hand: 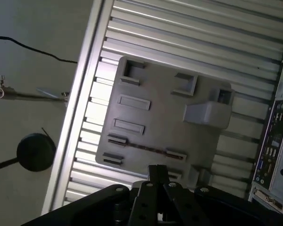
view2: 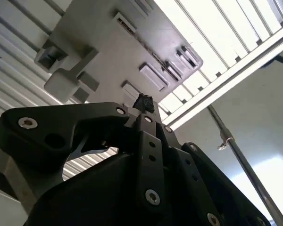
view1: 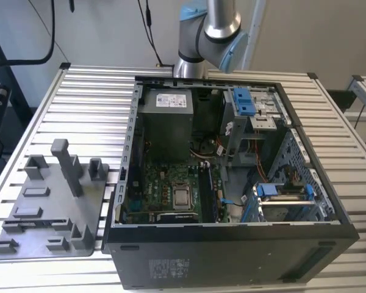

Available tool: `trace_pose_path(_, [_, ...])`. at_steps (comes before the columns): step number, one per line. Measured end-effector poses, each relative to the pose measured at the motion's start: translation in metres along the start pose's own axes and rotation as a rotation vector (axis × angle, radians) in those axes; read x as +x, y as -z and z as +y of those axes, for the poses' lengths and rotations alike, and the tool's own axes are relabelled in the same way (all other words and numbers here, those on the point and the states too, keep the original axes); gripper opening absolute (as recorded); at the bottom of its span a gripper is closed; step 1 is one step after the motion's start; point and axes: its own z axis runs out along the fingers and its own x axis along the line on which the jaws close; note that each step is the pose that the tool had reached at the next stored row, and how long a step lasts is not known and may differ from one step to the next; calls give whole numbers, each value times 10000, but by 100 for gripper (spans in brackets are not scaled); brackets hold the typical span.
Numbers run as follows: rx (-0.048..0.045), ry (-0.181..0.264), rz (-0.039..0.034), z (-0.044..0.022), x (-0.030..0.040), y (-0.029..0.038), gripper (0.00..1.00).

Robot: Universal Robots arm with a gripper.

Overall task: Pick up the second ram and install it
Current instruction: 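Pick up the second ram and move it above second insertion slot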

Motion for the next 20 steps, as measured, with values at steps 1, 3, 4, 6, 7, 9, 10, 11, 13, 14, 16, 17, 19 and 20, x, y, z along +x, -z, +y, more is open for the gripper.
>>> trace_pose_path(1, [-2, 143, 13, 0, 0, 1, 11])
trace_pose_path(3, [-10, 477, 30, -1, -1, 1, 11])
trace_pose_path(4, [-13, 618, 37, 0, -1, 1, 11])
trace_pose_path(6, [-19, 917, 52, -1, -1, 1, 11])
trace_pose_path(7, [-23, 1086, 59, -1, -1, 1, 11])
trace_pose_path(9, [-30, 1446, 78, -1, -1, 1, 11])
trace_pose_path(10, [-34, 1626, 86, -1, -1, 1, 11])
trace_pose_path(11, [-38, 1804, 96, -1, -1, 1, 11])
trace_pose_path(13, [-46, 2174, 113, -1, -1, 0, 11])
trace_pose_path(14, [-50, 2359, 122, -1, -1, 0, 11])
trace_pose_path(16, [-57, 2707, 139, -1, -1, 1, 11])
trace_pose_path(17, [-61, 2904, 149, -1, -1, 1, 11])
trace_pose_path(19, [-69, 3263, 167, -1, -1, 1, 11])
trace_pose_path(20, [-72, 3441, 175, -1, -1, 0, 11])
